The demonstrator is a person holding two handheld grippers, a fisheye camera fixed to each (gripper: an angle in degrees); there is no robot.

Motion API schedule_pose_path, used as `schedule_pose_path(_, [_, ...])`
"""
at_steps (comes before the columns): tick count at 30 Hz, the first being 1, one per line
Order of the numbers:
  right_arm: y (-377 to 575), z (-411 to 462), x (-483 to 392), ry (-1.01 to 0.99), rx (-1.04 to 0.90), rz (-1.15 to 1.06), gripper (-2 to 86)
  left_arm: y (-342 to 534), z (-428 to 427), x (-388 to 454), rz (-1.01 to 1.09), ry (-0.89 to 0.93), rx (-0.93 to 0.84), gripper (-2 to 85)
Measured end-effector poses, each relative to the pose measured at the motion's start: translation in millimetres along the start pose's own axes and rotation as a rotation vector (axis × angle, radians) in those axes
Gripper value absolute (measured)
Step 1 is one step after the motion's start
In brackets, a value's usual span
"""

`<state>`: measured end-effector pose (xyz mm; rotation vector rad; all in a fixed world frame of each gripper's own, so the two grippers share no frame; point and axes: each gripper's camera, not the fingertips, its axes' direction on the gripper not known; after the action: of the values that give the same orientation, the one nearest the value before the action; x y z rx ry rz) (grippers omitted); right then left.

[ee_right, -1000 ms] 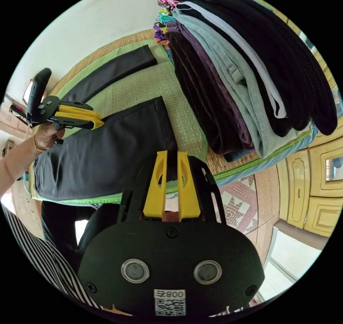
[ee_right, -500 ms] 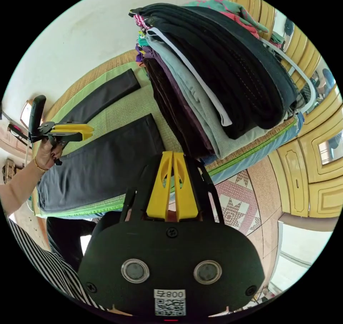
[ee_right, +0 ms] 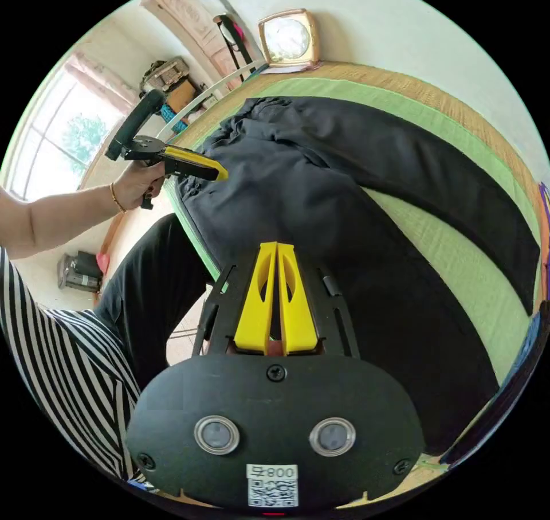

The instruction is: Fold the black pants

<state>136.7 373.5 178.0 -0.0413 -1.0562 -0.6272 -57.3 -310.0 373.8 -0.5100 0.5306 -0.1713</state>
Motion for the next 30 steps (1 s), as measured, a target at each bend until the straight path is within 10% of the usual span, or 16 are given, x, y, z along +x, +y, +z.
schedule_pose_path(17, [-183,-12,-1,0.108,0.062,-0.049,1.8,-13,-193,-129,0.034,0.147,0.408,6.4])
schedule_pose_path(30, [-366,20,26,0.215,-0.012,-0.104,9.6,-107,-272,-193,0.197,-0.076,0.179,9.1])
